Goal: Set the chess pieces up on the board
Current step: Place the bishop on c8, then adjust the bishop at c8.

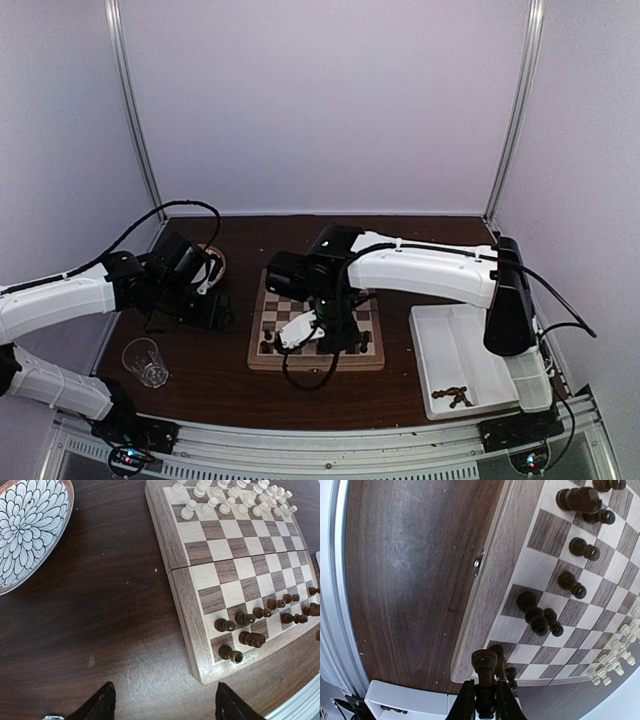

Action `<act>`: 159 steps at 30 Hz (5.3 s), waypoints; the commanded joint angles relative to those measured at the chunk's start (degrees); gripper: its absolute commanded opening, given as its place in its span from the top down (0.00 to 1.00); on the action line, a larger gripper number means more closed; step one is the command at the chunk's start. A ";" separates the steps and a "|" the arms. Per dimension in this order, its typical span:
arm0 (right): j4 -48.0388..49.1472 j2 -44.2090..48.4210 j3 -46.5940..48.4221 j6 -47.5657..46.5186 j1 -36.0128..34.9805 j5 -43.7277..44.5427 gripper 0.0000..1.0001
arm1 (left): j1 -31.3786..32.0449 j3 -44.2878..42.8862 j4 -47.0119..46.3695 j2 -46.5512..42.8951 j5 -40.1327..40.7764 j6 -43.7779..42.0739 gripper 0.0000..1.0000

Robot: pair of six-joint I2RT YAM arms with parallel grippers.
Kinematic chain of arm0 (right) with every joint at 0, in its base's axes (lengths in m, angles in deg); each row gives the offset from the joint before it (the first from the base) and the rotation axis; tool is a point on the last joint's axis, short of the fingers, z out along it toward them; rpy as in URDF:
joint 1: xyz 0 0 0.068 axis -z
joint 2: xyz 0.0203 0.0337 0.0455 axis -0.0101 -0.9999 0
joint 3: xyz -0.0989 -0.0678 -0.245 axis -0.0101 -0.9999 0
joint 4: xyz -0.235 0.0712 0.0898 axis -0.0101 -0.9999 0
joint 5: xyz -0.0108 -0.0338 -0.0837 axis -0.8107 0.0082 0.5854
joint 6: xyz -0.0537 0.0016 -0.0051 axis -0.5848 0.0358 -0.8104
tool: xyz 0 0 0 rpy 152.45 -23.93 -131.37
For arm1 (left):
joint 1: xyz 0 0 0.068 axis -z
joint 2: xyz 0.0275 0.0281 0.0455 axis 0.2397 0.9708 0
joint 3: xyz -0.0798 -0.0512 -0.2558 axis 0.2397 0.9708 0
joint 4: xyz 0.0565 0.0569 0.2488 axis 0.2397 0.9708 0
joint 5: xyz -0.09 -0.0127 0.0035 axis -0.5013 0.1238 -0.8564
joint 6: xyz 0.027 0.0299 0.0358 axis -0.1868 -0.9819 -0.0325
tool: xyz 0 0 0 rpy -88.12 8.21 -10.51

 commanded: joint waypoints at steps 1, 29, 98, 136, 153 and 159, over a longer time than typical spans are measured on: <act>-1.37 3.16 -2.79 -0.29 -0.12 2.32 0.97 | -0.47 -0.84 -2.66 0.60 0.14 0.15 0.32; -0.80 -5.94 2.32 -1.38 0.45 5.32 0.97 | -0.47 0.01 -3.28 0.90 -0.99 0.32 0.32; 37.39 51.95 -57.48 13.16 47.05 -33.60 0.52 | 20.75 -49.36 11.56 43.78 -14.27 -28.08 0.59; 37.02 51.94 -58.35 12.28 47.13 -35.44 0.53 | 21.13 -58.49 17.20 57.04 -9.76 -28.89 0.73; 36.77 51.53 -58.44 12.02 47.14 -35.55 0.53 | 21.15 -58.39 19.48 57.12 -9.43 -29.35 0.78; 36.78 51.50 -58.36 12.02 47.14 -35.53 0.53 | 21.12 -58.41 19.41 57.59 -9.81 -29.46 0.82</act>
